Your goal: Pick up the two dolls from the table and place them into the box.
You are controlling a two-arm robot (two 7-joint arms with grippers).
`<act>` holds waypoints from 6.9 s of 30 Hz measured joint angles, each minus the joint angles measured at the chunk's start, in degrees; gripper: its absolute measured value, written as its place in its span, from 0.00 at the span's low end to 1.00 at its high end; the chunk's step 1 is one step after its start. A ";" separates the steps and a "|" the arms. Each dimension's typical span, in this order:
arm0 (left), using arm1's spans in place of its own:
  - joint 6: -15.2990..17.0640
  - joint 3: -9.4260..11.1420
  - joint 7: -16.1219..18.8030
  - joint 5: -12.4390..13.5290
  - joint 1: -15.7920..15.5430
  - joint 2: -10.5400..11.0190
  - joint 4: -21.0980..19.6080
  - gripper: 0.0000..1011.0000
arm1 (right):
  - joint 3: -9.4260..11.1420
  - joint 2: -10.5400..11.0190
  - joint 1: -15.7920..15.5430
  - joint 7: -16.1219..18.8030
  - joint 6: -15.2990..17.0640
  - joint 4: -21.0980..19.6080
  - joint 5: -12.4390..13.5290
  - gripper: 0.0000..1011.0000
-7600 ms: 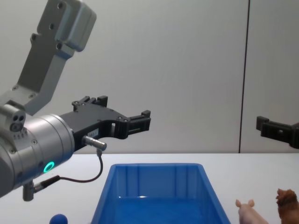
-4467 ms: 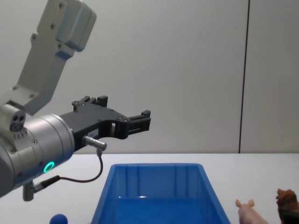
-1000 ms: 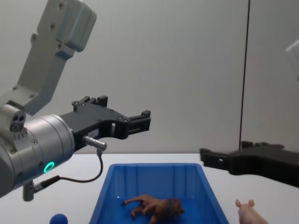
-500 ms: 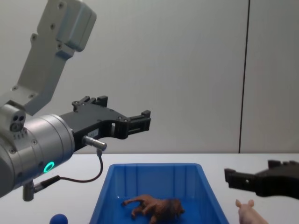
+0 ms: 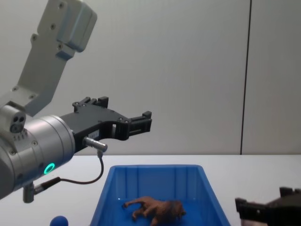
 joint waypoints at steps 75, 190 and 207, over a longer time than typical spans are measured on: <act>0.00 0.00 0.00 0.00 0.00 0.00 0.00 0.99 | -2.49 -7.29 6.82 9.32 -5.33 4.71 2.20 0.59; 24.21 -6.02 1.45 -17.20 7.53 6.79 -0.22 0.65 | 1.68 -0.73 -2.63 -6.91 -11.35 -3.20 2.17 0.99; 22.96 -6.28 0.90 -16.35 7.76 6.67 -0.75 0.24 | 1.68 -0.73 -2.63 -6.90 -11.35 -3.19 2.17 0.99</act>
